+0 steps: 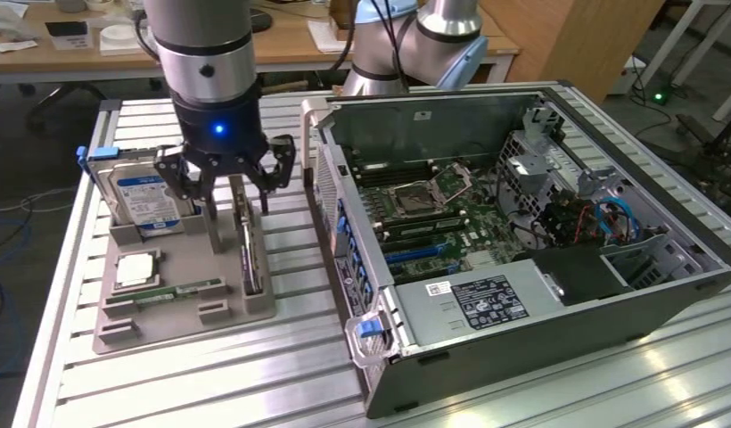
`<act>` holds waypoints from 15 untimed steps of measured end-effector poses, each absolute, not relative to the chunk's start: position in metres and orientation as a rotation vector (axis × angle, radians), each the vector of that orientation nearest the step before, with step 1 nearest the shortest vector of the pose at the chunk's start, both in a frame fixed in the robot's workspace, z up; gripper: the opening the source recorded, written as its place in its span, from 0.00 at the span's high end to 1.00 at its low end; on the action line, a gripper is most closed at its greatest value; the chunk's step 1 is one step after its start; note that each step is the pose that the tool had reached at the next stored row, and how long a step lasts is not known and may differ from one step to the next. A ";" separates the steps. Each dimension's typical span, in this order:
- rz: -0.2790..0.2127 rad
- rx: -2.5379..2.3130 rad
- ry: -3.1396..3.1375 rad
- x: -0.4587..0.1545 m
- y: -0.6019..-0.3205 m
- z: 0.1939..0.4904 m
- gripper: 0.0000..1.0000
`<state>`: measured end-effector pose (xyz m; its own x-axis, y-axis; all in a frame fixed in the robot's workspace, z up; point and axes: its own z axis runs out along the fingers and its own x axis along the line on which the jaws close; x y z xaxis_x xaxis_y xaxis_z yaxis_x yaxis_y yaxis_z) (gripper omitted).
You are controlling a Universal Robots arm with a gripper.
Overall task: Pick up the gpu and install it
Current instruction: 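Pick up the gpu and move the gpu toward the slot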
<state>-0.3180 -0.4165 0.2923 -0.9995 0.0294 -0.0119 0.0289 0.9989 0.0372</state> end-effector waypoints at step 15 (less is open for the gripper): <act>0.058 -0.038 3.129 -0.318 -0.417 0.265 0.35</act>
